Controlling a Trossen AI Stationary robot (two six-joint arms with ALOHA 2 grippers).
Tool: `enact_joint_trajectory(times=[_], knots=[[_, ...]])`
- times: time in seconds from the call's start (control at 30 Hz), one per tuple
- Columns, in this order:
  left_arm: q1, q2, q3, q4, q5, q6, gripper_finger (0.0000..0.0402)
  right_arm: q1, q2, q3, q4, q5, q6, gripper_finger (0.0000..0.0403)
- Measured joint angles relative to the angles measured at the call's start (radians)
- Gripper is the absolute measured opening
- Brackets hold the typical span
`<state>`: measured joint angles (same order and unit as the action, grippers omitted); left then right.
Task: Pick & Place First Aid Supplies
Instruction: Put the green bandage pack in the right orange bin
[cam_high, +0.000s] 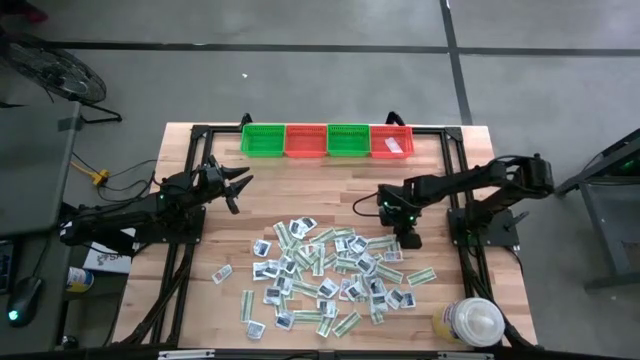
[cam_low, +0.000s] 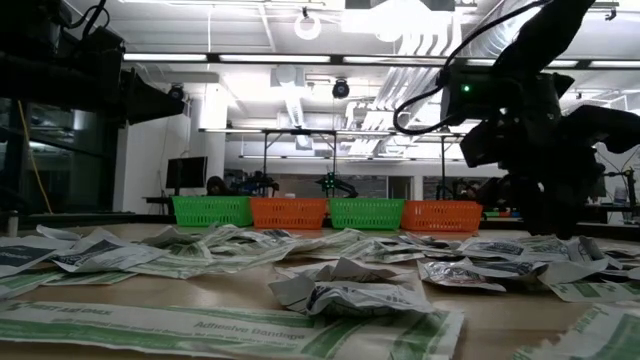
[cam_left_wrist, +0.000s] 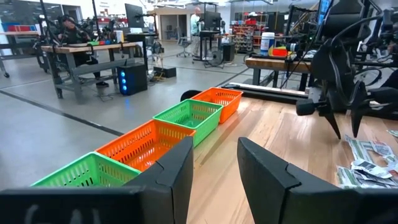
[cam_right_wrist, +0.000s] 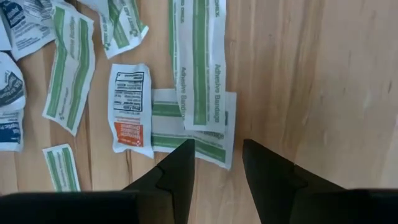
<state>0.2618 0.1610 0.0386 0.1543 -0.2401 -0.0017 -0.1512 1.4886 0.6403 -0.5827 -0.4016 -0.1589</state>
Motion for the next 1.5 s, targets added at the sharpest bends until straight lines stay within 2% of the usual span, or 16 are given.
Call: enact_joint_trajectory(times=[0.2, 0.37, 0.57, 0.7, 1.0, 1.3, 1.5], knots=[[0.000, 0.000, 0.000, 0.000, 0.002, 0.000, 0.0122, 0.000, 0.004, 0.000, 0.004, -0.019, 0.001, 0.0130], [0.000, 0.000, 0.000, 0.000, 0.002, 0.000, 0.0122, 0.003, 0.006, 0.000, 0.021, -0.085, 0.030, 0.0130], [0.000, 0.000, 0.000, 0.000, 0.002, 0.000, 0.0122, 0.010, 0.005, 0.000, 0.021, -0.077, 0.051, 0.0127], [0.000, 0.000, 0.000, 0.000, 0.003, 0.000, 0.0122, 0.010, 0.005, 0.000, 0.020, -0.076, 0.054, 0.0101], [0.000, 0.000, 0.000, 0.000, 0.003, 0.000, 0.0122, 0.010, 0.005, 0.000, 0.016, -0.073, 0.054, 0.0009], [0.000, 0.000, 0.000, 0.000, 0.003, 0.000, 0.0122, 0.010, 0.002, 0.000, -0.020, -0.071, 0.085, 0.0001], [0.000, 0.000, 0.000, 0.000, 0.003, 0.000, 0.0122, 0.010, -0.047, 0.000, -0.054, -0.048, 0.134, 0.0001]])
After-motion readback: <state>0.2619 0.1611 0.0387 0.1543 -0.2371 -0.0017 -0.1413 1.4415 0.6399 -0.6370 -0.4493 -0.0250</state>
